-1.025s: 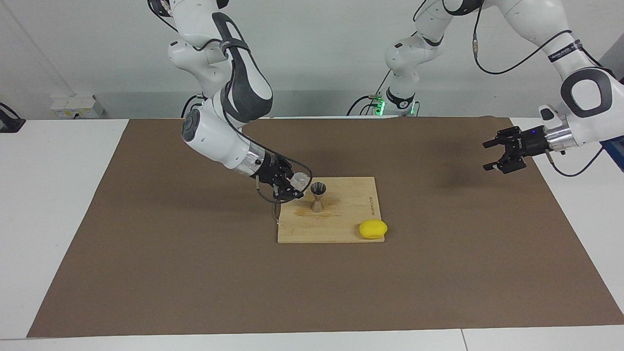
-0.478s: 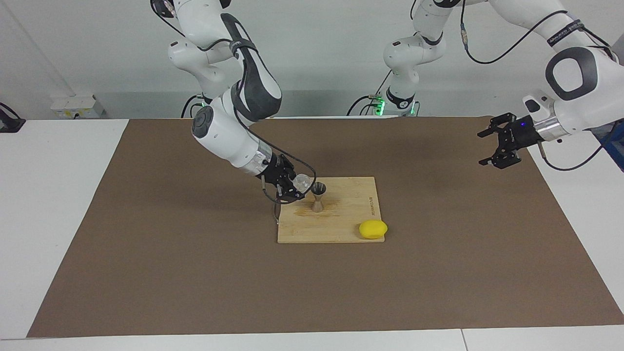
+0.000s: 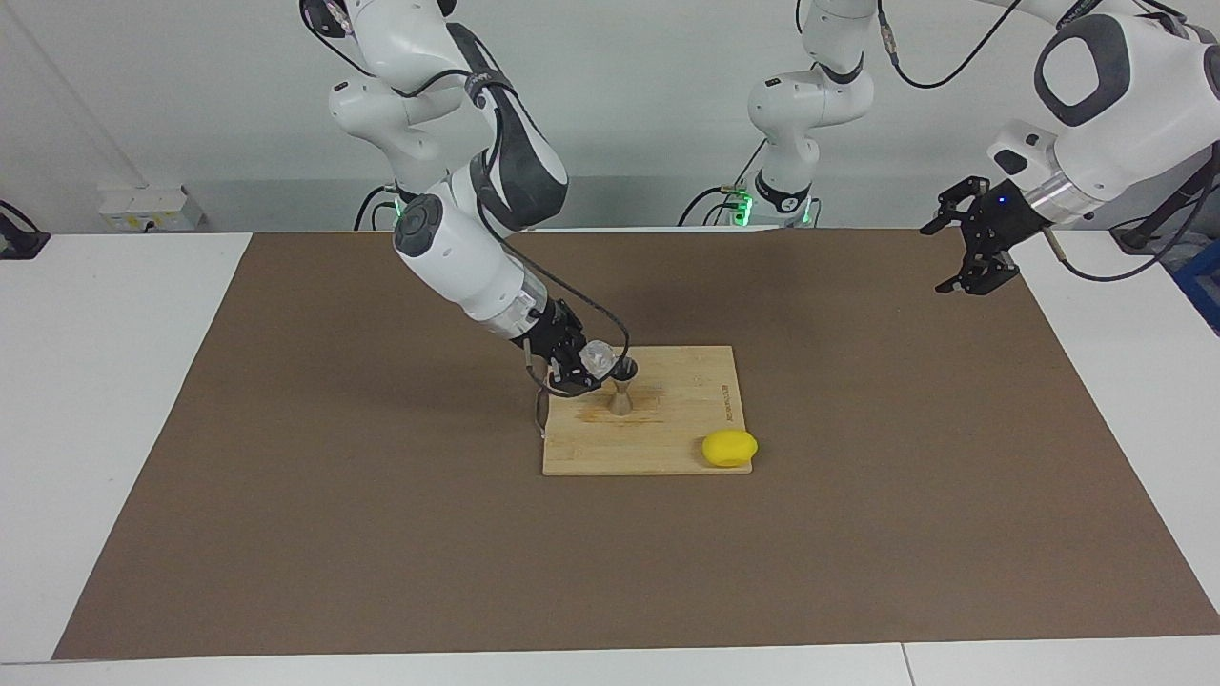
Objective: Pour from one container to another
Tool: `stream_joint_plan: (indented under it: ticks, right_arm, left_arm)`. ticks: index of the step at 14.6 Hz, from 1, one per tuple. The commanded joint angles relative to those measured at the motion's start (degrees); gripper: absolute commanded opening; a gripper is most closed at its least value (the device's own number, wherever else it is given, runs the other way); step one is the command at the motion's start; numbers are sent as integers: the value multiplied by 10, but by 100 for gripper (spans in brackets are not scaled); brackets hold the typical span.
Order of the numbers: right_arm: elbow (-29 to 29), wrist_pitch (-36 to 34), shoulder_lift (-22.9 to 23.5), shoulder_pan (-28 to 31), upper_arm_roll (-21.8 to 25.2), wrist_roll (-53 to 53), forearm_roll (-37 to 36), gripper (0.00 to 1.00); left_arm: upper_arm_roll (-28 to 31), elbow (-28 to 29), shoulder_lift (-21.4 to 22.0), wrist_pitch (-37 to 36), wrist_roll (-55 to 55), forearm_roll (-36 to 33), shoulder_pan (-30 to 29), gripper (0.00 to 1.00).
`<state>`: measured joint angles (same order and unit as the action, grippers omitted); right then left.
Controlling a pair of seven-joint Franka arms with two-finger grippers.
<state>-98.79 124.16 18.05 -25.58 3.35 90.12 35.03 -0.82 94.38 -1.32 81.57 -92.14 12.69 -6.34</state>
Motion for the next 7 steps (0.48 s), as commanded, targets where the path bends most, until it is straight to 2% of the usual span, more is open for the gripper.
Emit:
stream_joint_plan:
  ticks: [1,4,5,7]
  right_arm:
    - [18,5,11,-8,2,29,-36,0]
    - [24,0,12,-8,2,44,-50,0]
    - [24,-1,12,-10,2,45,-59,0]
    - [24,-3,12,-18,2,44,-73,0]
  left_arm:
    - [6,2,21,19,84,-18,11,100]
    - [3,6,33,35,185,-42,11,100]
    - [2,8,38,36,230,-71,12,100]
    - [-1,7,39,37,370,-93,22,100]
